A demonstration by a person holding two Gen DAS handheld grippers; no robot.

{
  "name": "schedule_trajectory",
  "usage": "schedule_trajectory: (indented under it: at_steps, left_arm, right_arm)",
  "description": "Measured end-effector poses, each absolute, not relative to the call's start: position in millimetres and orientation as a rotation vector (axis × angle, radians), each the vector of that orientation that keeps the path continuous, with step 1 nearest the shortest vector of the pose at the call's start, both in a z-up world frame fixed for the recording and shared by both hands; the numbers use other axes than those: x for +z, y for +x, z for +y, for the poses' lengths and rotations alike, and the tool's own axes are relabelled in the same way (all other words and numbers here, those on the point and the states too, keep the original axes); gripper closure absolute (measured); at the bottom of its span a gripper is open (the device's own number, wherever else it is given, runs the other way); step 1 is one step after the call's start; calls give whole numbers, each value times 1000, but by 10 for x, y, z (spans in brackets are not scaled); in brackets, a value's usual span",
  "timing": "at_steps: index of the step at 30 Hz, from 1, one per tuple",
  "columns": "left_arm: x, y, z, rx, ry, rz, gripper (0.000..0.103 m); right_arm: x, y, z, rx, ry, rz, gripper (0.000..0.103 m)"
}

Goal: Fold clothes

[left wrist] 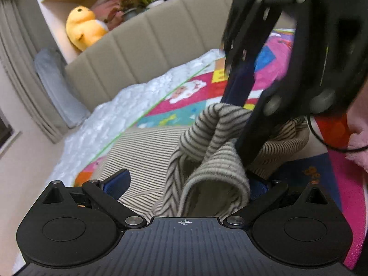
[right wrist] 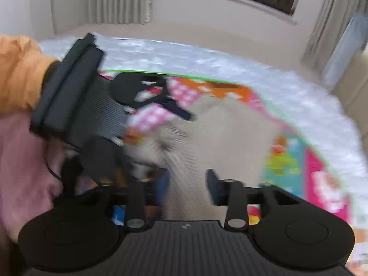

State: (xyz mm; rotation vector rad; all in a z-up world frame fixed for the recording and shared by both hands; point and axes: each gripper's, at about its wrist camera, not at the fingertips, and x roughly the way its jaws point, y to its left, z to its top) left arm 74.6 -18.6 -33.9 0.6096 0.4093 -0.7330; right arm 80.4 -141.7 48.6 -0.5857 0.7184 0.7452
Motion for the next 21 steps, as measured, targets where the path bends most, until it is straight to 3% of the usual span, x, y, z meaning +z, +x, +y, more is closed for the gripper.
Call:
schedule_trajectory:
  at_steps: [1,4,6,11,18,21]
  left_arm:
    - [-350,757,-197,-736,611,408,0]
    - [-385,792,-231,-746,615,405,12]
    - [-376,843,-216,-754,576,428,38]
    - [-247,1067,-50,-778,330,572,61]
    - [-203,1111,86,-728,251,614,62]
    - [-196,1106,101,-729,247,616,61]
  right_arm:
    - [488,740,-1485,712,-680,679,39]
    - [347,645,-1579,678,-831,680,34]
    - [212,602,-1533,700,-850,697,30]
    - [-254,541,-1206,686,-1025,596,22]
    - [-322,673,-966,665,-866,593,29]
    - [-334,671,-909,643,-854,595,49]
